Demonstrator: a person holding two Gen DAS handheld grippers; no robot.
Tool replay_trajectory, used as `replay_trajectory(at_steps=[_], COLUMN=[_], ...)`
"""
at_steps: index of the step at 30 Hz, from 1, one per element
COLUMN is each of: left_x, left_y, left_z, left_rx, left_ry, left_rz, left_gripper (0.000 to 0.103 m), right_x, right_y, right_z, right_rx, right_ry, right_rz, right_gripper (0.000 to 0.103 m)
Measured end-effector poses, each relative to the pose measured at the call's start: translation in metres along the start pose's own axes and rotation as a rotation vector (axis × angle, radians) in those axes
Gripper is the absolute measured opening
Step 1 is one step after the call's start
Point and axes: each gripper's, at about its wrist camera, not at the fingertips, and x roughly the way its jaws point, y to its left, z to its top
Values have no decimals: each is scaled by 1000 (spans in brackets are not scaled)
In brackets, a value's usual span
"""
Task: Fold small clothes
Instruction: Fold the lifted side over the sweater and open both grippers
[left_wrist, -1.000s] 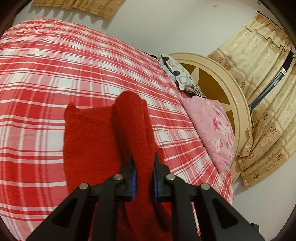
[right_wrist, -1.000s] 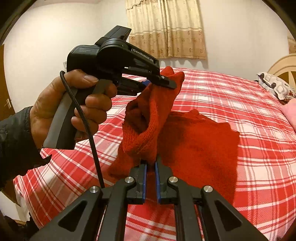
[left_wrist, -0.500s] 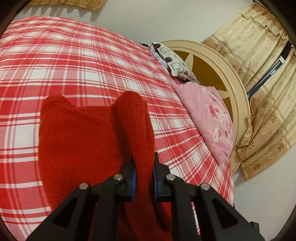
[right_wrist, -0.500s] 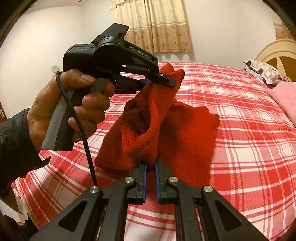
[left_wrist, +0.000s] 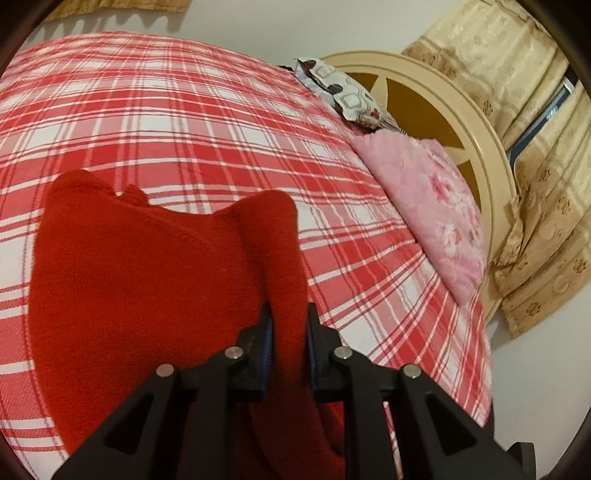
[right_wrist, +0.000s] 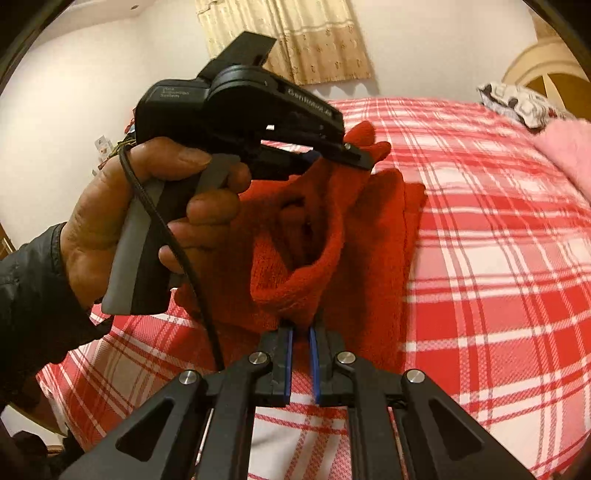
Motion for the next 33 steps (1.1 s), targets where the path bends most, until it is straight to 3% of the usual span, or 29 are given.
replay_trajectory(at_steps=[7,9,12,13,15,17,22,26,28,29,33], left_x=[-25,-41,-65,-73,-88,-97,-92,-84,-85,-83,-81], left_y=[-16,-13,1,7,18,25,29,35,35,37,37], left_z=[-12,-20,-38,-45,-59,-69,-85,-85,-89,-89,-98], left_rx=[121,156,207,221,247,259,323,284,263,253,249], left_ry=[-53,-93,-150,-166,-201,-228,-218,-210,-208,-204,-200], left_rz=[32,77,183,217,287,319,374,351,342,333,323], left_gripper=[43,58,61,62,70,75,77,77,77,77,82], right_x=[-1,-3,-13,-21,-31,-42,-27,8,26,40,43], right_y=[-18,-23,-35,-41,-52,-67,-71,-61,-58,-57,-55], right_z=[-12,-15,-18,-17,-15,-11,24,65,76,81,80], right_rx=[47,57,91,116,165,254,297,278,266,264,231], right_ry=[40,52,42,24,-9,-70,-78,-43,-1,40,47], right_rz=[8,11,-24,-26,-23,-3,28,42,41,41,-19], right_gripper=[7,8,9,13,49,55,55,55,35,16,13])
